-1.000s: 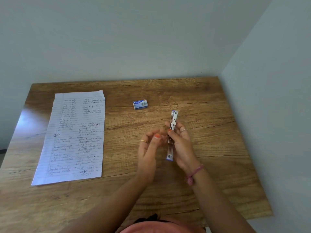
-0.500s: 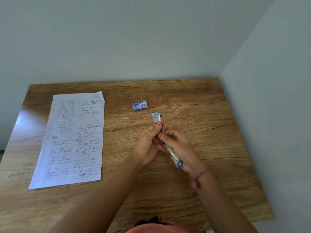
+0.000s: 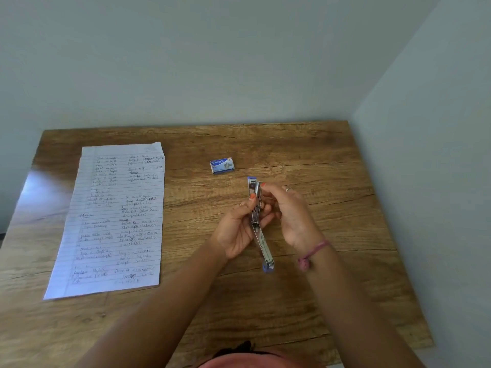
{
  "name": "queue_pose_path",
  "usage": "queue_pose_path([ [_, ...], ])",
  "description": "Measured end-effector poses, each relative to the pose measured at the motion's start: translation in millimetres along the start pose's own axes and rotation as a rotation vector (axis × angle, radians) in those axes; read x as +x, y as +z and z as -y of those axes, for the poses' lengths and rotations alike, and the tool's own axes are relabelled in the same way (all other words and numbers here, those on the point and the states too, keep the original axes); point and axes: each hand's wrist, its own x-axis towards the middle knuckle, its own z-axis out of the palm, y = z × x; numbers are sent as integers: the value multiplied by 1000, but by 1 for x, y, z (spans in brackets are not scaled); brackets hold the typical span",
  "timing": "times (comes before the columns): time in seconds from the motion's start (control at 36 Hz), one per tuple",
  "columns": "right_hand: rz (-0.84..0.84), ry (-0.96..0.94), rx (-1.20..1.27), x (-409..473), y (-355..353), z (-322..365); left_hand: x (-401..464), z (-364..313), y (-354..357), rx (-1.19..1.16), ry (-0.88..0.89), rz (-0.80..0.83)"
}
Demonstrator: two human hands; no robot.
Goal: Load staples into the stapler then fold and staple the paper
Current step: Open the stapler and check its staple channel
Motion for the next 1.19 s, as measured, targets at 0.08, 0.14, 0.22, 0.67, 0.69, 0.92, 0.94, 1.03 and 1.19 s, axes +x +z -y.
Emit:
queue_pose_path([
  [0.08, -17, 23, 23, 1, 2, -1, 0, 0, 1, 8, -1, -8],
  [0.14, -33, 32, 44, 2, 4, 0, 1, 0, 2, -3, 0, -19],
  [0.22, -79, 47, 58, 1, 8, 0, 3, 0, 4, -11, 4, -41],
  [0.67, -179, 73, 170, -11, 20, -11, 3, 1, 9, 31, 24, -148],
  [0.69, -180, 68, 172, -12, 19, -12, 3, 1, 9, 33, 23, -141],
  [0.92, -173, 77, 198, -14, 20, -12, 0, 1, 12, 45, 10, -135],
  [0.94, -172, 77, 206, -15, 20, -11, -1, 1, 12, 45, 11, -132],
  [1.03, -168, 77, 226, -15, 21, -12, -1, 0, 12, 35, 17, -120],
  [1.19, -175, 126, 180, -14, 20, -9, 0, 0, 12, 24, 14, -110],
])
